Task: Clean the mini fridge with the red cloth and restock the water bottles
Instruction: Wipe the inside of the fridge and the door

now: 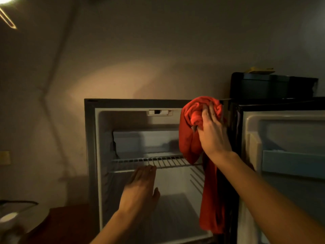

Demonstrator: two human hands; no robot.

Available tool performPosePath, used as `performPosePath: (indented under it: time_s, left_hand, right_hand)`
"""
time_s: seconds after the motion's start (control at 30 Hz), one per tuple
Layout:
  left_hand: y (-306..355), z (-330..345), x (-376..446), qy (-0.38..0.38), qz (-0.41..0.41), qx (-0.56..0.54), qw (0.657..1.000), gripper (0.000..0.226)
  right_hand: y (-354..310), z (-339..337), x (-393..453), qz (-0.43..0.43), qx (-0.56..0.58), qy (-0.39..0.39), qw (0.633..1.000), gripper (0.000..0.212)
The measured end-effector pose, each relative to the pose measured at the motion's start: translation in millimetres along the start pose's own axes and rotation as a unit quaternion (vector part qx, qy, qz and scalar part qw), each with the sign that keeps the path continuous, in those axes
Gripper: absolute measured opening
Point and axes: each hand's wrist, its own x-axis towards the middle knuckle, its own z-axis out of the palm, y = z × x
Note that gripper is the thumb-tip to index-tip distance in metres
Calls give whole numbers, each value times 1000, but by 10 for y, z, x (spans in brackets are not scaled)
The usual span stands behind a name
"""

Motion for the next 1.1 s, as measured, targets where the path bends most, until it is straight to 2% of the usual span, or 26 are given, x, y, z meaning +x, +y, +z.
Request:
performPosePath:
  time_s: [0.17,0.3,0.4,0.57,0.73,1.0,1.1]
  left_hand:
    - [91,-69,14,22,1,-3,1000,61]
    - [84,-95,2,10,-2,-3,1000,60]
    - [101,-114,0,16,-1,1,1000,59]
    - [86,-125,-17,31,-1,-3,1000,65]
    - [91,-44,-21,53,1,-23,998,67]
    - [160,66,-56,69,-13,-13,997,79]
    - [152,115,-63,60,-26,-27,998,84]
  right_hand:
    - [-51,-46,17,66,38,-11,997,72]
    - [-91,-71,-36,111,45,-11,993,74]
    - [-133,-91,-59,124,38,-18,991,74]
    - [-182,-133,-86,129,23,-33,991,76]
    - [-159,-96,-343,132,-6,-80,988,73]
    - [-183,84,-766,215,-19,-146,966,77]
    - [-187,160,-870,221,7,-142,965,77]
